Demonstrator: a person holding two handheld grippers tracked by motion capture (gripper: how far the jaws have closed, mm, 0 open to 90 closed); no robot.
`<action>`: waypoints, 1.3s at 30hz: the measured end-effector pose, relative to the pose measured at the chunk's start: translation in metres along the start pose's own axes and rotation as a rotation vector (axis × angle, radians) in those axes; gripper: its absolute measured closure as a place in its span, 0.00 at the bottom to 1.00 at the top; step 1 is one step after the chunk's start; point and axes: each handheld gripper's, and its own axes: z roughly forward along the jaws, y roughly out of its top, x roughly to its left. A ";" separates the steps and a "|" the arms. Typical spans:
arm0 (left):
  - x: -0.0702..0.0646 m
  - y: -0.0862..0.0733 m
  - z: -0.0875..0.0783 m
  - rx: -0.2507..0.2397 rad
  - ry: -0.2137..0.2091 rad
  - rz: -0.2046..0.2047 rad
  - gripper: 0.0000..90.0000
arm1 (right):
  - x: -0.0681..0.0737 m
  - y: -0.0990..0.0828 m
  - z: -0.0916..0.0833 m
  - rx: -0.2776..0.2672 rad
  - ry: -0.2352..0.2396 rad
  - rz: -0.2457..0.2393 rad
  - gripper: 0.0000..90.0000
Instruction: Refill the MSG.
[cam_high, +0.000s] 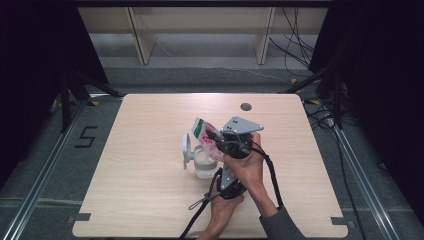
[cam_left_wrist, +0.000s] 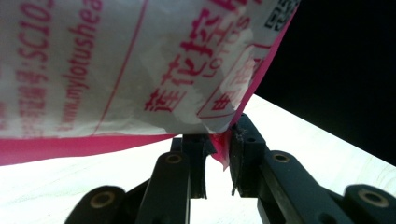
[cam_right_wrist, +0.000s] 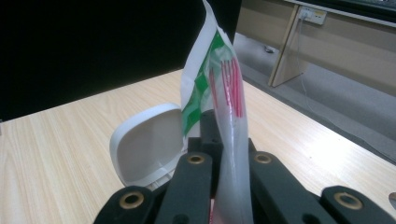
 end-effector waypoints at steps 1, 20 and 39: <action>0.001 0.000 0.000 0.000 -0.003 0.004 0.86 | 0.000 0.000 0.000 -0.005 0.002 0.003 1.00; 0.001 0.001 0.000 -0.002 -0.005 0.005 0.86 | 0.000 0.000 0.000 -0.013 0.003 -0.003 1.00; -0.004 0.001 0.004 -0.057 0.006 -0.060 0.86 | 0.001 0.000 -0.001 -0.006 0.001 0.021 1.00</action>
